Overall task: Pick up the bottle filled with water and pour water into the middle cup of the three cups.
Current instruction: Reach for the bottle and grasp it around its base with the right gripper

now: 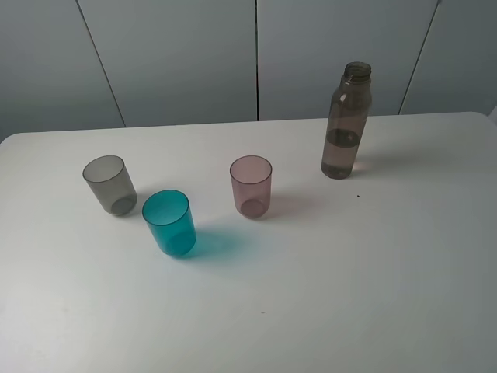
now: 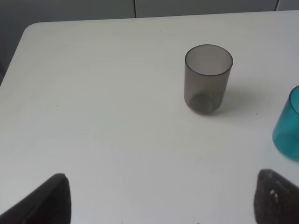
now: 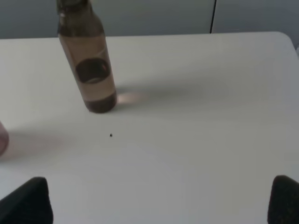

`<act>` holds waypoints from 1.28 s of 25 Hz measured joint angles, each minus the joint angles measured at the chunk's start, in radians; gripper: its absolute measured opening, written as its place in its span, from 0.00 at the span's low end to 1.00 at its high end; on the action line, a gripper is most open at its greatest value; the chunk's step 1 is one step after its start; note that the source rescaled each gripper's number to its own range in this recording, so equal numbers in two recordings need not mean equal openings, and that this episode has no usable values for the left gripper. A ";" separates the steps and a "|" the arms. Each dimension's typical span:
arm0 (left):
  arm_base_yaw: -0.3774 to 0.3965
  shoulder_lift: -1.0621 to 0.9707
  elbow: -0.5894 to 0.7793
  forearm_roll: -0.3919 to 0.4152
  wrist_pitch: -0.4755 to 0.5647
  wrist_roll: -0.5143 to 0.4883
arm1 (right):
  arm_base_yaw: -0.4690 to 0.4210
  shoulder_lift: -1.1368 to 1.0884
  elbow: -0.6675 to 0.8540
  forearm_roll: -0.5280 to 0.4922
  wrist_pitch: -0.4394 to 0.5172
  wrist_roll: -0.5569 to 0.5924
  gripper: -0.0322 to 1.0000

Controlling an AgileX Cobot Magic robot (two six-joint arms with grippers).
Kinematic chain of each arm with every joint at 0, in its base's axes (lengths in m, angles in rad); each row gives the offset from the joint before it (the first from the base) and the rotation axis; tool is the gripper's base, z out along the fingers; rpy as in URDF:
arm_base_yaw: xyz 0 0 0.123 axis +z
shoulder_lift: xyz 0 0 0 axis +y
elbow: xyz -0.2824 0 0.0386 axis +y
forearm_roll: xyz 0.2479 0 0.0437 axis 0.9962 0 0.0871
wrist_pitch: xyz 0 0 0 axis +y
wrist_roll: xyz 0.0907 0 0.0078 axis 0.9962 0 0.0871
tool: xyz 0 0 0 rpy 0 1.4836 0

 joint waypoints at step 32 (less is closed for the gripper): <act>0.000 0.000 0.000 0.000 0.000 -0.002 | 0.280 0.890 0.103 0.145 -0.877 -0.149 1.00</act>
